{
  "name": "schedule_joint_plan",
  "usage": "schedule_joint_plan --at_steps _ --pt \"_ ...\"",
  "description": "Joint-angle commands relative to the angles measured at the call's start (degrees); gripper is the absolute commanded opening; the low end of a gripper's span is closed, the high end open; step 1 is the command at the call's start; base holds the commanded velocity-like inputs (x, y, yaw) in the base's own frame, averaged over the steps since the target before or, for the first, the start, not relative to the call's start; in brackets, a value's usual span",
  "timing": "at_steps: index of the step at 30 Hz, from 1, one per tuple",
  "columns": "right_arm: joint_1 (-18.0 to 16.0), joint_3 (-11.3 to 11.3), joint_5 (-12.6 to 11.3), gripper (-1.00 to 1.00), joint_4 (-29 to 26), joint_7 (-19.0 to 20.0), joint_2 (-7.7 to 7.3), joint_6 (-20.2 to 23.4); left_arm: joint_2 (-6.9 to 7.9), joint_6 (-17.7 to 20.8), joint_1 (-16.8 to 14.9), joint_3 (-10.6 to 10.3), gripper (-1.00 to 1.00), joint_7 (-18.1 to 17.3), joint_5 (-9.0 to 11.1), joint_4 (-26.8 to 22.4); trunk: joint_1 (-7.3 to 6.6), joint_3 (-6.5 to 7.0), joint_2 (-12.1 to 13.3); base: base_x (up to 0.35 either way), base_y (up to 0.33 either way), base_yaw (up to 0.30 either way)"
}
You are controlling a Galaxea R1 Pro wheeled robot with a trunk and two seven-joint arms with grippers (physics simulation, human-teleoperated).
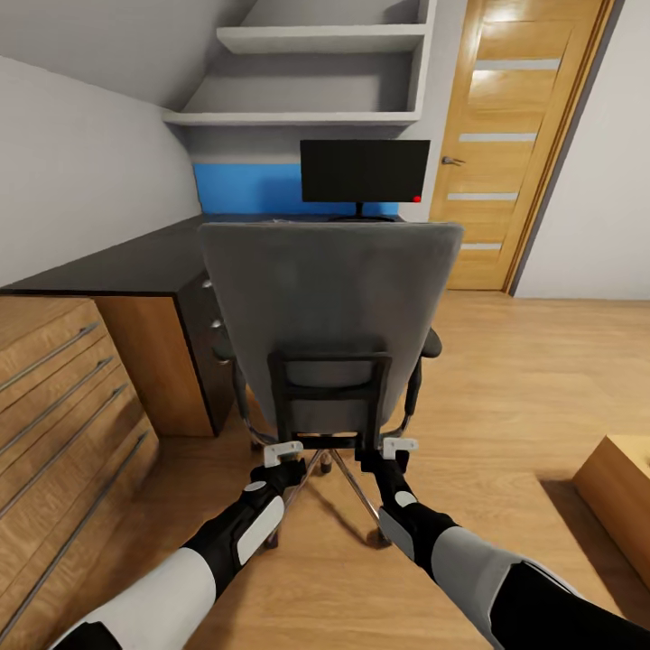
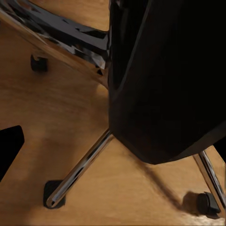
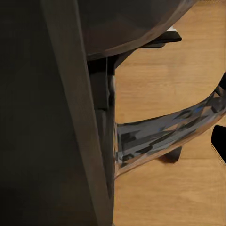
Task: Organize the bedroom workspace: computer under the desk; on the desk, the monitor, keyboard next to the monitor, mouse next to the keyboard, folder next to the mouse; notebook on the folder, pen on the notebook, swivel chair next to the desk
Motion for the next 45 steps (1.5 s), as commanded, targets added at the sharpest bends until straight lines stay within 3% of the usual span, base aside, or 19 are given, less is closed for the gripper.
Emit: schedule_joint_plan --at_steps 1,24,45 --pt "-0.03 0.28 -0.41 1.0 0.0 -0.44 -0.01 -0.15 0.06 0.18 -0.06 -0.32 1.0 0.49 0.28 -0.12 0.02 -0.05 -0.02 0.316 -0.171 0.0" --pt "0.05 0.2 -0.41 1.0 0.09 -0.43 -0.12 -0.15 0.06 0.18 -0.06 -0.32 1.0 0.46 0.44 0.05 0.02 -0.05 -0.02 0.316 -0.145 0.0" --pt "0.05 0.21 -0.41 1.0 0.1 -0.44 -0.1 -0.15 0.04 0.18 -0.06 -0.34 1.0 0.4 0.44 0.17 0.02 -0.05 -0.02 0.325 0.091 0.0"
